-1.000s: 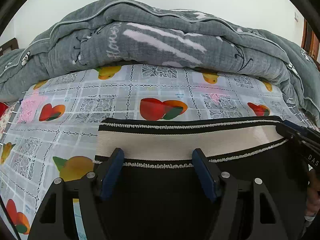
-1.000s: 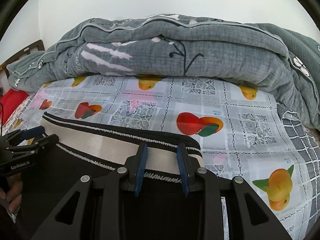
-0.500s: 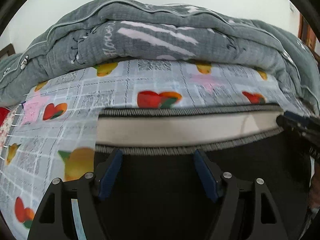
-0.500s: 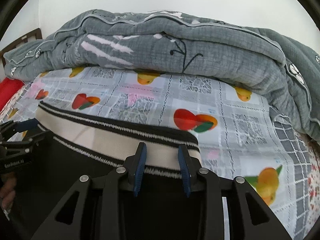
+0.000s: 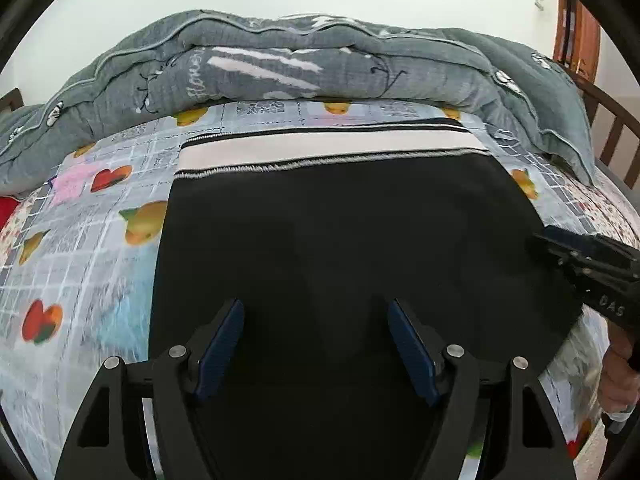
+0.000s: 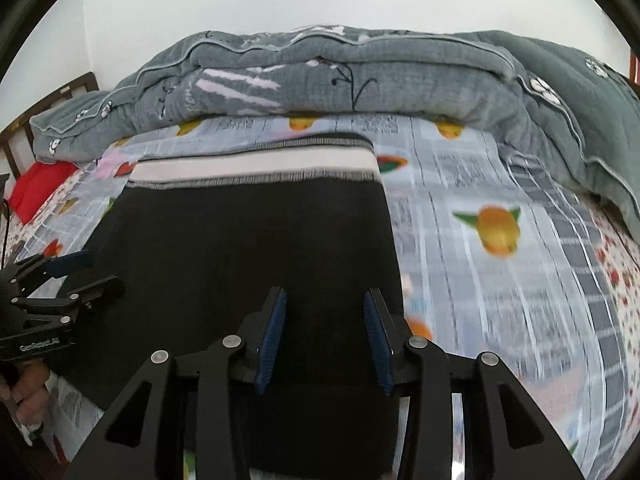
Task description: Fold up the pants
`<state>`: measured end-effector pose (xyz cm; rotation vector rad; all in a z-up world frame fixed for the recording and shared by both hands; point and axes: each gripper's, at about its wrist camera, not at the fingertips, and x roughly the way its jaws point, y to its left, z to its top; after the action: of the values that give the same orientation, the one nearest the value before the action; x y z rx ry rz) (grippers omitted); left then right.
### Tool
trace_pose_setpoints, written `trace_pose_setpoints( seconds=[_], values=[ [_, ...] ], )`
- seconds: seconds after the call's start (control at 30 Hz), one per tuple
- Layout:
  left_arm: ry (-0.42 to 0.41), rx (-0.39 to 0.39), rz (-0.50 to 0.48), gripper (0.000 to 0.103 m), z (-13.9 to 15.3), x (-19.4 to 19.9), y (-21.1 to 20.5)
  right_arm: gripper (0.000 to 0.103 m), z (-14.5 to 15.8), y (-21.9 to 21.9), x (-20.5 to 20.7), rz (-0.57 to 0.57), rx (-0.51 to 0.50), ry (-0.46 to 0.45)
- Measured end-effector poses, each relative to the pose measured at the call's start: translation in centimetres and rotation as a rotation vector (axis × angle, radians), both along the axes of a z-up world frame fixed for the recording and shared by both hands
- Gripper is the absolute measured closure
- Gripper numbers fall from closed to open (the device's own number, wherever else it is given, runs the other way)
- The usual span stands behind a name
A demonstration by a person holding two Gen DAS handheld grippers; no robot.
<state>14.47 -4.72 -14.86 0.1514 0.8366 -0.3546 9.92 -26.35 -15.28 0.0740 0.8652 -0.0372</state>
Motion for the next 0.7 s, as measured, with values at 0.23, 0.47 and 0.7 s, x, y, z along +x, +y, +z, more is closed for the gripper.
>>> trace_pose_setpoints(
  seconds=[0.23, 0.47, 0.7],
  values=[
    [-0.031, 0.036, 0.007, 0.028, 0.2, -3.2, 0.5, 0.063, -0.7, -0.2, -2.8, -0.019, -0.029, 0.022],
    [-0.066, 0.048, 0.028, 0.026, -0.2, -5.1, 3.6, 0.063, -1.5, -1.7, -4.4, -0.047, 0.023, 0.048],
    [-0.029, -0.026, 0.026, 0.023, -0.2, -6.1, 7.1, 0.063, -1.6, -1.2, -5.5, -0.05, -0.011, 0.034]
  ],
)
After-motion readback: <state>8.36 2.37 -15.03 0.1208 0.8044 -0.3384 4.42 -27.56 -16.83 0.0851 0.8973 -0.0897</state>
